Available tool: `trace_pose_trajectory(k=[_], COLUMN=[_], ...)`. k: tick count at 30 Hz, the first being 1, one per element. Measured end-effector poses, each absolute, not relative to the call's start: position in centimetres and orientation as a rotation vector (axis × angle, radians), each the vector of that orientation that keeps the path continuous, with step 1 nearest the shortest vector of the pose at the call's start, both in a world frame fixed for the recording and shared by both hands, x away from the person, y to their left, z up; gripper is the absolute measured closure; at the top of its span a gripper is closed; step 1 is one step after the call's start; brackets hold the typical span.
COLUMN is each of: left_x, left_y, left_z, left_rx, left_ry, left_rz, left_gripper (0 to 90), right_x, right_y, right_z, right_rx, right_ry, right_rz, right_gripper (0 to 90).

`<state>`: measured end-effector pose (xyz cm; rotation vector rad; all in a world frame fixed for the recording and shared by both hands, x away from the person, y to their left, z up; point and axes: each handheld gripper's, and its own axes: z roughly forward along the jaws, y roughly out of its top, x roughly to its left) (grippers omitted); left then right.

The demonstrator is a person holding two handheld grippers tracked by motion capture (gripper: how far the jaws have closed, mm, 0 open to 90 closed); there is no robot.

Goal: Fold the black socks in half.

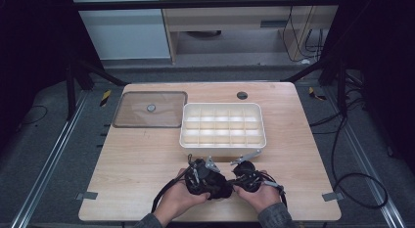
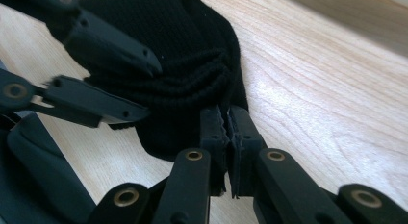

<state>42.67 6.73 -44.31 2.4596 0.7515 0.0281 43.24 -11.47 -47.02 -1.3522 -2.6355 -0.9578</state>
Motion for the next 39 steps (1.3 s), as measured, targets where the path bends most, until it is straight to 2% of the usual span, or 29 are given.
trace_pose_trajectory(k=[5,8,17,29,31,33,39], left_x=[41.9,41.6,42.8,43.3,43.2,43.1,43.3], left_y=[6.6,6.6,8.6,11.1,11.5,12.0,13.7], left_z=[-43.4,-42.3,-42.0,-41.9,-41.7,-41.6,-41.5], left_rx=[2.435,2.467,2.464,2.446,2.464,2.455,2.438], left_ry=[0.724,0.682,0.757,0.821,0.798,0.805,0.861], left_rz=[0.006,0.091,0.134,0.199,0.205,0.211,0.254], left_gripper=[60.6,59.8,58.6,50.6,60.2,60.0,50.0], right_x=[43.3,43.4,43.5,44.0,44.1,44.3,44.0], right_y=[-11.8,-11.9,-11.9,-11.0,-10.8,-10.5,-9.9], right_z=[-47.2,-47.0,-47.2,-46.8,-46.8,-46.8,-46.5], right_rx=[-1.370,-1.368,-1.358,-1.343,-1.336,-1.331,-1.310], right_ry=[-2.629,-2.633,-2.648,-2.665,-2.669,-2.676,-2.689], right_rz=[-0.975,-0.977,-0.972,-0.951,-0.945,-0.944,-0.935], right_gripper=[86.6,86.5,86.4,86.4,86.1,85.4,82.9])
